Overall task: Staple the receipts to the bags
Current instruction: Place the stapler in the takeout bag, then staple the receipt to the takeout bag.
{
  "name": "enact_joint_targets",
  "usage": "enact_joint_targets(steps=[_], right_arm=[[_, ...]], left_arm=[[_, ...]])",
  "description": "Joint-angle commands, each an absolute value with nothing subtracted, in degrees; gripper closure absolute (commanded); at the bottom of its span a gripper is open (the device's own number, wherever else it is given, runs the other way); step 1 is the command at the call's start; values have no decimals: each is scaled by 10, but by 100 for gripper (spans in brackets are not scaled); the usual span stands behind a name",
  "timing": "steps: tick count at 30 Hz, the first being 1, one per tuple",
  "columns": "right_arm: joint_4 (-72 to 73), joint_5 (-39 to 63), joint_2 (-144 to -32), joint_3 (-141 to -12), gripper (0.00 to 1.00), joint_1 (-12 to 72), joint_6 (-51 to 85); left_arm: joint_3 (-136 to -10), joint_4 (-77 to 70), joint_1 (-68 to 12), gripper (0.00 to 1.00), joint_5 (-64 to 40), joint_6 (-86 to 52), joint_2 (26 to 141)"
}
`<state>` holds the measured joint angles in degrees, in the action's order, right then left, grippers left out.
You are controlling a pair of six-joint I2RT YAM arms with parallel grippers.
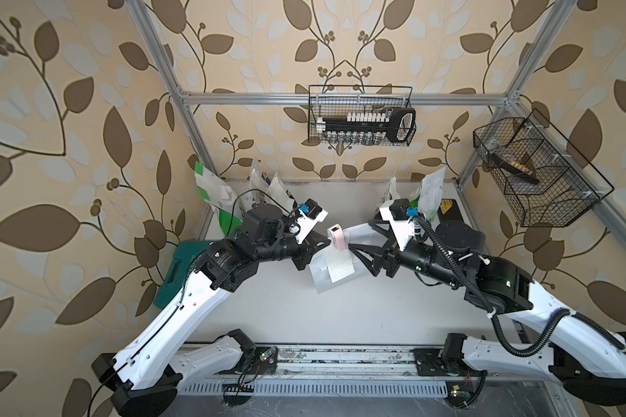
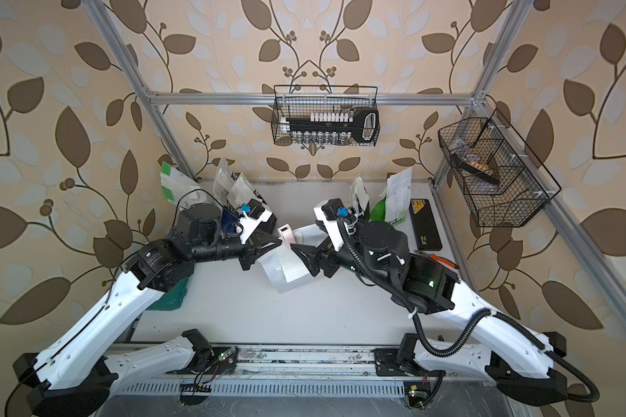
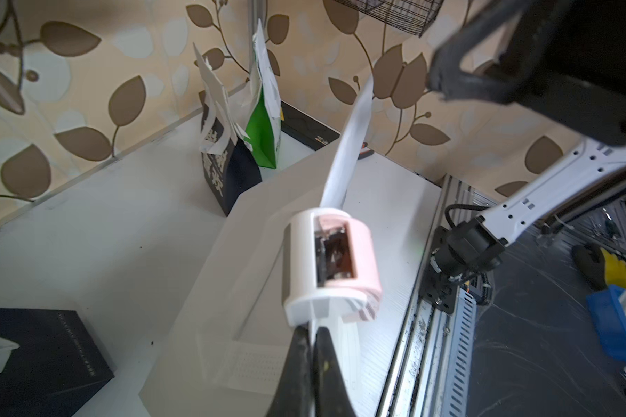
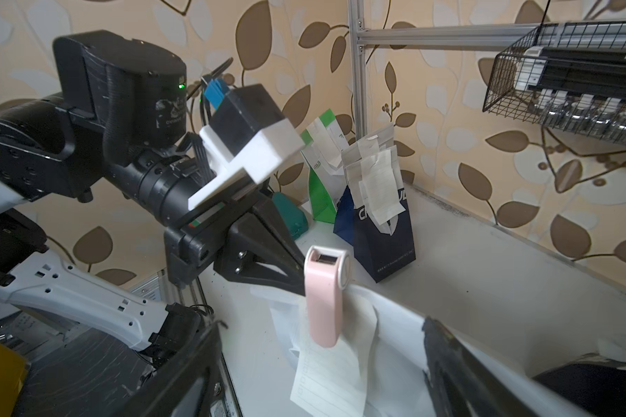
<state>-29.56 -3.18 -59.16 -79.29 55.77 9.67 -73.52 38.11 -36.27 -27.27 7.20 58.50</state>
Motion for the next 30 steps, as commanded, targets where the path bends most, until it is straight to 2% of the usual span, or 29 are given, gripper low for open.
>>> enact_joint_targets(steps=[1, 6, 12, 25, 30], right_arm=[[-391, 124, -616, -835, 10, 504, 21], [-456, 295, -667, -890, 7, 426, -62], [-559, 402, -742, -970, 6, 416, -164], [-610, 453, -808, -1000, 5, 417, -242], [-600, 452, -818, -992, 9, 417, -245]], left_arm=[[-748, 392, -359, 100, -360, 121, 565], [-748, 409, -361, 100, -398, 127, 561], [-765, 437, -380, 100, -412, 142, 566], [-772, 392, -388, 100, -385, 107, 571], [-783, 371, -389, 100, -377, 89, 577]])
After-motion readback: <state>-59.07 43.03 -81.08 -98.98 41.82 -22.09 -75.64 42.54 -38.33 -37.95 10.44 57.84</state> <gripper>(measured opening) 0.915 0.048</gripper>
